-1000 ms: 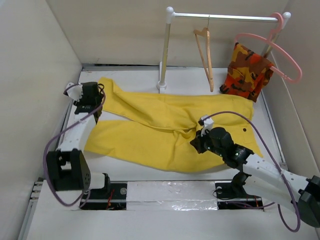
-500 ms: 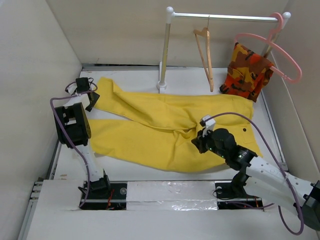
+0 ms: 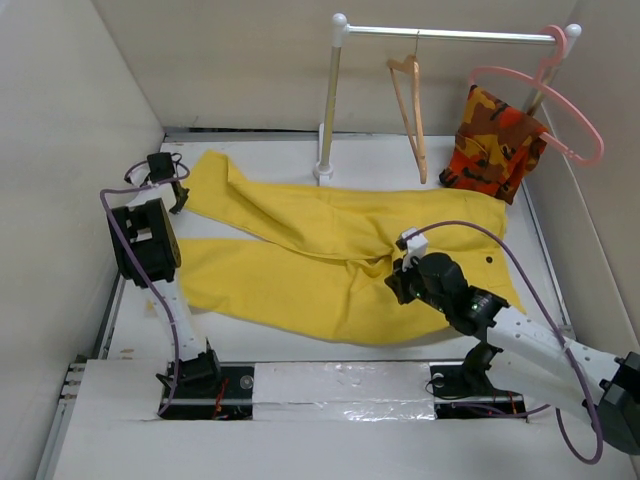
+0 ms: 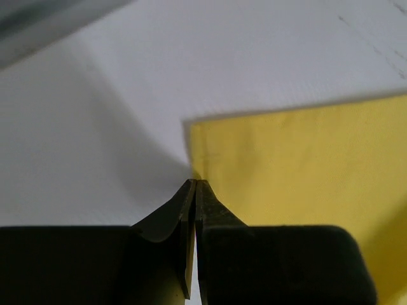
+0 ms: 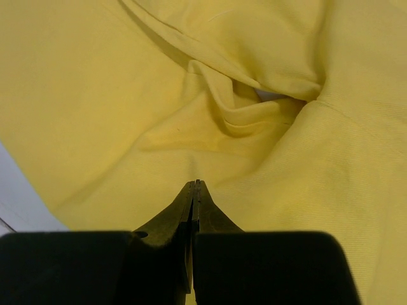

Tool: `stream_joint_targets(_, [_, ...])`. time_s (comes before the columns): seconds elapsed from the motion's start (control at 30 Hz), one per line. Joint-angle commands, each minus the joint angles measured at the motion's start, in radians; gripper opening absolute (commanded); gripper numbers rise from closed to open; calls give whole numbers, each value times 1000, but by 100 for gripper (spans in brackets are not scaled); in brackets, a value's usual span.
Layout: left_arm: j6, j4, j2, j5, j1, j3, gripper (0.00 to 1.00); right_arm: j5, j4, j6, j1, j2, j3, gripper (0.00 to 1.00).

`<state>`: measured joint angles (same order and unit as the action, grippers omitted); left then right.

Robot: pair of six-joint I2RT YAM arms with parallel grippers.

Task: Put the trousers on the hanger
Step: Flatten out the trousers at the center of the board.

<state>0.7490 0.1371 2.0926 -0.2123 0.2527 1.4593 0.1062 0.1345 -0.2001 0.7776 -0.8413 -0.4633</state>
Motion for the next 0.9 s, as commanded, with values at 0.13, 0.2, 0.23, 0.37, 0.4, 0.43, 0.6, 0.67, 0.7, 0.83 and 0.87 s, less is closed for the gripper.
stream_joint_targets(0.13, [-51, -117, -247, -139, 128, -243, 0, 14, -38, 11, -64, -13, -38, 1])
stream_joint_targets(0.2, [-57, -108, -264, -119, 137, -251, 0, -3, -45, 11, -64, -15, -38, 1])
stream_joint_targets(0.23, [-60, -96, -264, -119, 137, -249, 0, -14, -41, 10, -64, -15, -41, 1])
stream_joint_targets(0.37, [-80, -91, -238, -23, 137, -232, 6, -16, -19, 19, -64, 7, -51, 2])
stream_joint_targets(0.4, [-95, -121, -223, 17, 137, -229, 16, -16, -29, 13, -64, 10, -43, 3])
stream_joint_targets(0.43, [-103, -129, -218, 45, 137, -228, 26, -26, -64, 11, -64, 10, -34, 3])
stream_joint_targets(0.6, [-122, -179, -192, 79, 93, -193, 39, -65, -64, 7, -64, -30, -31, 3])
stream_joint_targets(0.67, [-135, -154, -168, 48, 73, -154, 40, -60, -64, 5, -64, -42, -29, 3])
stream_joint_targets(0.7, [-138, -148, -137, 41, 72, -121, 41, -59, -64, 5, -55, -47, -31, 3])
stream_joint_targets(0.83, [-151, -67, -46, -12, 63, -11, 41, -37, -52, 1, -55, -53, -32, 3])
stream_joint_targets(0.87, [-160, -54, -27, -30, 53, 8, 41, -33, -47, -1, -46, -51, -31, 3])
